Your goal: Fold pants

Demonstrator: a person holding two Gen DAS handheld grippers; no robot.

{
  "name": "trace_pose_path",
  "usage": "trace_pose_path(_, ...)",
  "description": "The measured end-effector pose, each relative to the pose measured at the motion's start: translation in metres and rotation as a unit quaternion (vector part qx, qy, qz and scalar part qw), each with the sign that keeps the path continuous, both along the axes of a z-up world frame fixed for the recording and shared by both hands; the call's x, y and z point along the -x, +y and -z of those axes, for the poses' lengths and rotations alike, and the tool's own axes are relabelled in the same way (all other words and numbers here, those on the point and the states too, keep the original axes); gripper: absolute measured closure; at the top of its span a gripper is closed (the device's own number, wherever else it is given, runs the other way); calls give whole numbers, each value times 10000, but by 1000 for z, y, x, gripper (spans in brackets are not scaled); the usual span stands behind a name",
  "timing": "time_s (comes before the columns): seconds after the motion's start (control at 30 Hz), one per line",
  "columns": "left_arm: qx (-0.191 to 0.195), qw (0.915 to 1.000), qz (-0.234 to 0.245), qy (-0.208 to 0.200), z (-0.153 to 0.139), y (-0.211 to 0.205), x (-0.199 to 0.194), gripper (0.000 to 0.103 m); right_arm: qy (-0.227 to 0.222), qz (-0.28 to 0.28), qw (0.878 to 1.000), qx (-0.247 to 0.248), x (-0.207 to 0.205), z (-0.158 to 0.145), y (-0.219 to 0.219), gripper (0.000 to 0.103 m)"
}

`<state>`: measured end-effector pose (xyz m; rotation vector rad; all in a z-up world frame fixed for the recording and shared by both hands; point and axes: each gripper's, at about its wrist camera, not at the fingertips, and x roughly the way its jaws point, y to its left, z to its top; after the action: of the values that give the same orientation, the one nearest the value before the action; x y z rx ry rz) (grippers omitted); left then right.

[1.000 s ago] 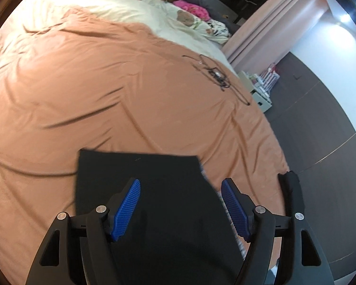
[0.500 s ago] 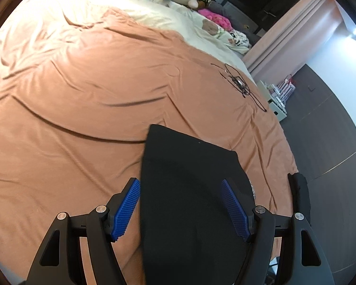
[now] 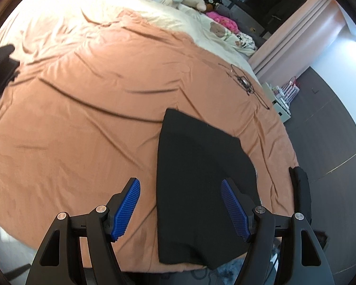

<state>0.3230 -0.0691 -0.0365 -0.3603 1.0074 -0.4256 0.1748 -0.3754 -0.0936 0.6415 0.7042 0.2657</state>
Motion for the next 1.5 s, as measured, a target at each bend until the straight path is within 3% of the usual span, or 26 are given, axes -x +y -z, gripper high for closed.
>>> trace_pose_path(0.23, 112, 9996, 67, 267, 33, 0, 8, 35, -235, -286, 9986, 390, -24, -26, 15, 57)
trace_pose_path(0.57, 286, 9965, 57, 781, 81, -9, 10, 47, -32, -706, 9960, 547, -74, -25, 21, 57)
trace_pose_path(0.83, 263, 9933, 153, 1113, 109, -21, 13, 64, -44, -952, 9925, 771, -122, -36, 24, 57)
trace_pose_path(1.07, 258, 9921, 78, 1226, 117, -21, 17, 64, 203, -965, 9899, 1020, -163, -36, 41, 58)
trace_pose_path(1.1, 251, 9919, 80, 1245, 118, -22, 18, 64, 241, -965, 9897, 1033, -166, -35, 43, 67)
trace_pose_path(1.13, 246, 9917, 86, 1262, 119, -22, 18, 64, 297, -980, 9887, 1095, -170, -33, 45, 84)
trace_pose_path(1.2, 263, 9915, 104, 1266, 119, -21, 19, 64, 366, -984, 9876, 1170, -174, -33, 47, 99)
trace_pose_path(1.5, 401, 9921, 123, 1184, 114, -18, 7, 64, 449, -690, 9904, 1110, -158, -34, 30, 102)
